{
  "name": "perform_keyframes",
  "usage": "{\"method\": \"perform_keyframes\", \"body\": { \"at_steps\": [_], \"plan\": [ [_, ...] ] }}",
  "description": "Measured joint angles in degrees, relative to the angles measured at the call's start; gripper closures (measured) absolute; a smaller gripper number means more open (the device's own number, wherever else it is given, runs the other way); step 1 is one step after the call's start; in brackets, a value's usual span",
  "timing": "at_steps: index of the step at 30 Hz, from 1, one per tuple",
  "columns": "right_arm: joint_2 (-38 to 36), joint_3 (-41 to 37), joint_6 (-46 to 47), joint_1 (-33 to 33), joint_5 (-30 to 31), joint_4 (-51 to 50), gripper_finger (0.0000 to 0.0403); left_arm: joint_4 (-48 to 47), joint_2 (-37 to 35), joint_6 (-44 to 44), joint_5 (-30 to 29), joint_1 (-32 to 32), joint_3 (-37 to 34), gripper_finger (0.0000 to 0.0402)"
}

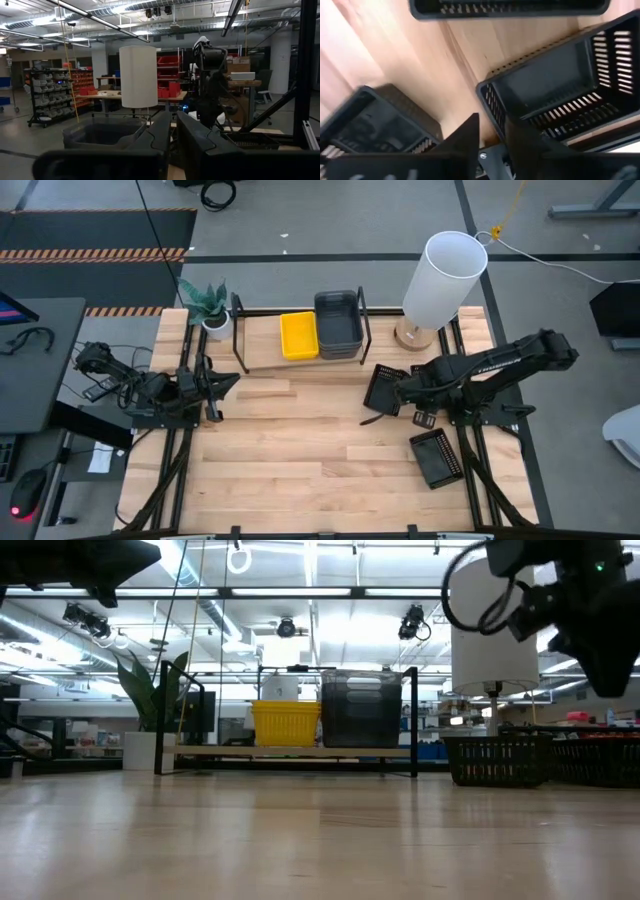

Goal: Stack baskets on shelf by color
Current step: Stack the top small right black bin on top of the bottom small black bin

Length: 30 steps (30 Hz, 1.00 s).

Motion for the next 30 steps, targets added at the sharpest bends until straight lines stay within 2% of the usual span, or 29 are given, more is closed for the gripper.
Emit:
{"method": "perform_keyframes", "body": {
  "at_steps": [4, 9, 17, 21, 30],
  "plan": [
    [0.0, -3.0, -2.5, 0.0, -0.2, 2.4, 0.0267, 0.0, 0.0, 0.0, 0.0, 0.0, 0.0, 0.0372],
    [0.0, -6.3, -4.7, 1.1, -0.2, 5.7, 0.0251, 0.0, 0.0, 0.0, 0.0, 0.0, 0.0, 0.037],
    [0.0, -10.4, -6.9, 5.1, 1.4, 9.8, 0.0251, 0.0, 0.0, 0.0, 0.0, 0.0, 0.0, 0.0362],
    [0.0, -12.0, -6.9, 6.5, 5.1, 11.0, 0.0251, 0.0, 0.0, 0.0, 0.0, 0.0, 0.0, 0.0368],
    [0.0, -14.1, -2.8, 6.8, 5.0, 15.1, 0.0256, 0.0, 0.0, 0.0, 0.0, 0.0, 0.0, 0.0368]
  ]
}}
